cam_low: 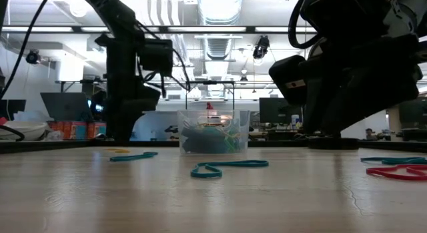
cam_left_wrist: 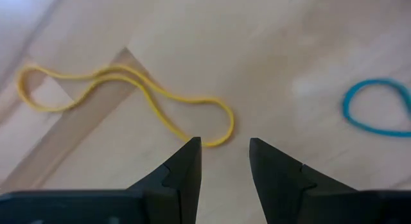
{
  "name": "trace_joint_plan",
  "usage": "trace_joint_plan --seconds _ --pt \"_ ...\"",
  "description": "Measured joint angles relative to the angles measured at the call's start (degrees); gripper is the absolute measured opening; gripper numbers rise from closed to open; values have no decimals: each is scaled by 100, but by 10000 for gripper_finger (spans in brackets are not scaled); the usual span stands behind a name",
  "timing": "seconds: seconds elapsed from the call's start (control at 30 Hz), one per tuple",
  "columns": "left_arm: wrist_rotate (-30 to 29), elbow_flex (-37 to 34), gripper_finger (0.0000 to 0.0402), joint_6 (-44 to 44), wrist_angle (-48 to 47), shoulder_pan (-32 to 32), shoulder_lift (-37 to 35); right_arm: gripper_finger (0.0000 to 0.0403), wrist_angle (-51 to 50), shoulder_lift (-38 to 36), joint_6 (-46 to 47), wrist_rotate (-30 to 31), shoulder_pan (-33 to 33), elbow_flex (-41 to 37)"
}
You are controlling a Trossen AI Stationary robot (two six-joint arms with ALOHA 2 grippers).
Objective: Pick and place rubber bands into bin
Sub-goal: Put the yellow rubber band into the transparent bin
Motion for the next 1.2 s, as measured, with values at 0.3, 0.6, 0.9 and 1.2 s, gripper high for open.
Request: trace_joint_plan --seconds 0.3,0.6,0.9,1.2 --pt "64 -218 116 121 645 27 2 68 22 0 5 18 0 0" --pt "64 -335 116 168 627 143 4 64 23 -7 22 16 0 -2" --pt "311 -414 116 336 758 300 4 63 24 -7 29 16 0 -2" --pt "477 -420 115 532 818 411 7 63 24 -7 44 16 0 -2"
